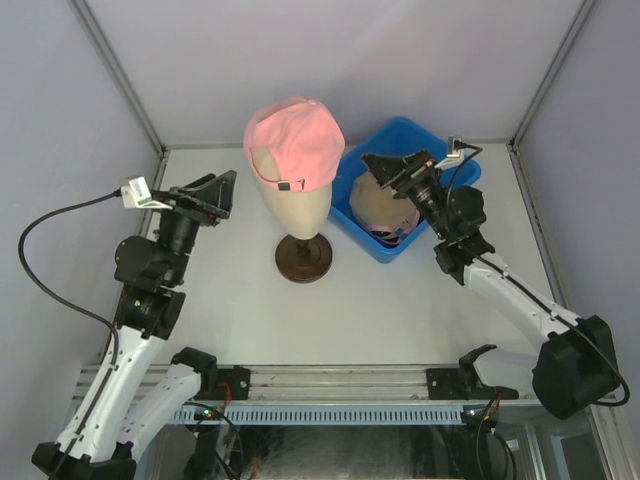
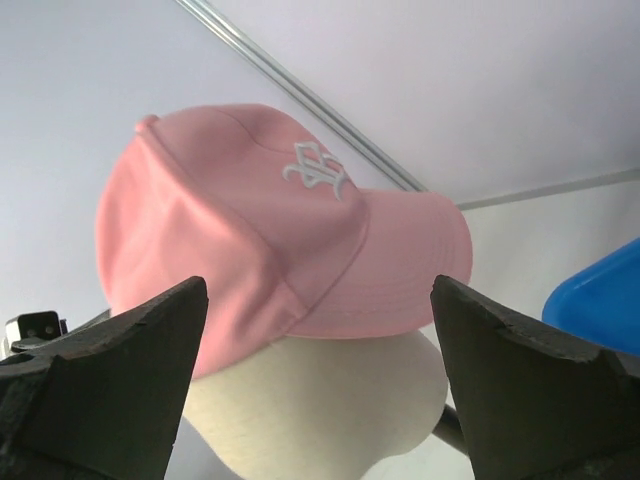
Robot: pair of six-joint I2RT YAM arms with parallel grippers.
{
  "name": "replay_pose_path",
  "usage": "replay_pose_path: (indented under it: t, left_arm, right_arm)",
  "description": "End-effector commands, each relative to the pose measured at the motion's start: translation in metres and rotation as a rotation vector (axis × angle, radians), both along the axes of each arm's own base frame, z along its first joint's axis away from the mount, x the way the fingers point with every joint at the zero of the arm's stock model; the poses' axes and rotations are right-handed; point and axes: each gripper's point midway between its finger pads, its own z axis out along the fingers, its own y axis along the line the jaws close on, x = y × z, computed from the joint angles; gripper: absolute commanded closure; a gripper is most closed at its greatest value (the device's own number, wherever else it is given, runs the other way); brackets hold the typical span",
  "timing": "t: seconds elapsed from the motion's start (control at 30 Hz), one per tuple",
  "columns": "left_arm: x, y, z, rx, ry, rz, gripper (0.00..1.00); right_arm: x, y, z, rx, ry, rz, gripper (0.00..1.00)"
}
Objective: Stack the hats
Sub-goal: Place the hat on the hat stand.
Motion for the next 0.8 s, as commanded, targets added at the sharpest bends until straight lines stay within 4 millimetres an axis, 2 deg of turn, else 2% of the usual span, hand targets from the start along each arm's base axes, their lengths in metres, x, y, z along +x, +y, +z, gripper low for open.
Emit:
replay_pose_path:
  t: [0.0,0.2,0.4,0.63,0.77]
  left_arm:
    - [-0.011,-0.008,0.040,0.016,-0.100,-0.058,0.28]
    - [-0.003,-0.011,0.033,0.023,-0.079,-0.059,0.28]
    - [-0.002,-0.011,0.031,0.021,-0.074,-0.058,0.28]
    - [-0.001,-0.010,0.024,0.022,-0.061,-0.053,0.29]
    - [0.000,-0.009,0.014,0.024,-0.046,-0.046,0.29]
  right_arm:
    - [-0.008,-0.002,0.046,-0.058,-0.083,-0.038,0.07]
    - [-0.018,0.018,0.081,-0.198,-0.209,-0.029,0.07]
    - [-0.014,0.040,0.104,-0.301,-0.277,-0.008,0.06]
    - [0.008,0.065,0.102,-0.412,-0.282,0.020,0.07]
    - [0.019,0.072,0.102,-0.444,-0.288,0.015,0.11]
